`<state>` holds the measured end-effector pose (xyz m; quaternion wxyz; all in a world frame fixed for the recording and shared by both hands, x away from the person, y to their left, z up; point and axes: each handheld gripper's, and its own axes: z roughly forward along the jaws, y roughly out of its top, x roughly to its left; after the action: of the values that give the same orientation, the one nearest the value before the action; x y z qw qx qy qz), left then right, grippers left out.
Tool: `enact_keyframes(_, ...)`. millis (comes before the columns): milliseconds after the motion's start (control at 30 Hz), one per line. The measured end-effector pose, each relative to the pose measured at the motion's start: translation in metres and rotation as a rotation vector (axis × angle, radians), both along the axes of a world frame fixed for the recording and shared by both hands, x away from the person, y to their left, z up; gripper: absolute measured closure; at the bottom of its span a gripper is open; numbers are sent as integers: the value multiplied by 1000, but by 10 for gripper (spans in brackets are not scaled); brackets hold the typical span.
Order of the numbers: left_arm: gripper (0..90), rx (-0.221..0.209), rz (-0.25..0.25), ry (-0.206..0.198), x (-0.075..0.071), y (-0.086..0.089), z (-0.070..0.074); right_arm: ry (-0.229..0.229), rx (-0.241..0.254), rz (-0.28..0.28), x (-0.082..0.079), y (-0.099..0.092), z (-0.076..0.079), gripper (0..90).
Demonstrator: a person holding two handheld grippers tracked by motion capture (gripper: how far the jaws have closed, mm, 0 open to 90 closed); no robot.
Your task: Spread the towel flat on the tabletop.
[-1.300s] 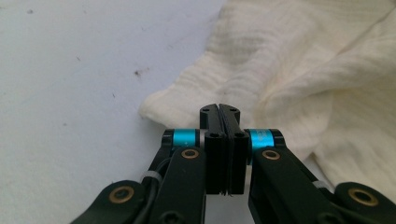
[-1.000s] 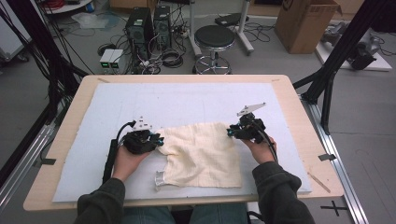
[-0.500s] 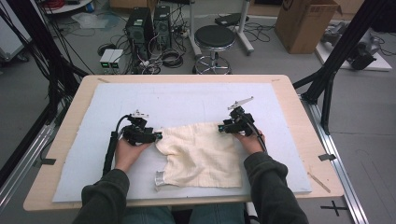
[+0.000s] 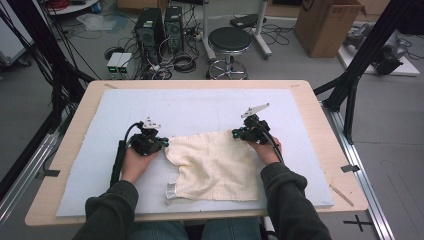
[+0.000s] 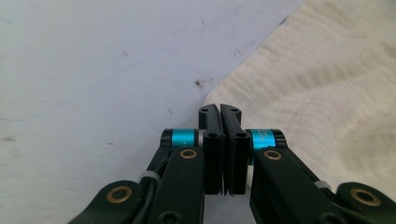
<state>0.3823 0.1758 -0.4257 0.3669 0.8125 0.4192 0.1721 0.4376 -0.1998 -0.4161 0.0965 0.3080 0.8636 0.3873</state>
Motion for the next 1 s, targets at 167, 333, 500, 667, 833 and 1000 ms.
enact_keyframes(167,876,-32,61,-28,16,17,18,-32,22,-7,6,5,22,857)
enact_keyframes(333,876,-52,95,-54,47,14,33,-66,5,-76,27,4,31,857)
enact_keyframes(500,666,-43,139,-92,67,0,41,-93,-1,-228,49,-7,35,781)
enact_keyframes(667,610,-63,82,-102,56,3,41,-24,29,-259,54,-24,28,667)
enact_keyframes(833,597,-109,18,-113,30,10,42,-29,29,-210,36,-33,29,622)
enact_keyframes(1000,587,-125,-51,-122,0,14,38,-52,53,-120,4,-39,31,588)
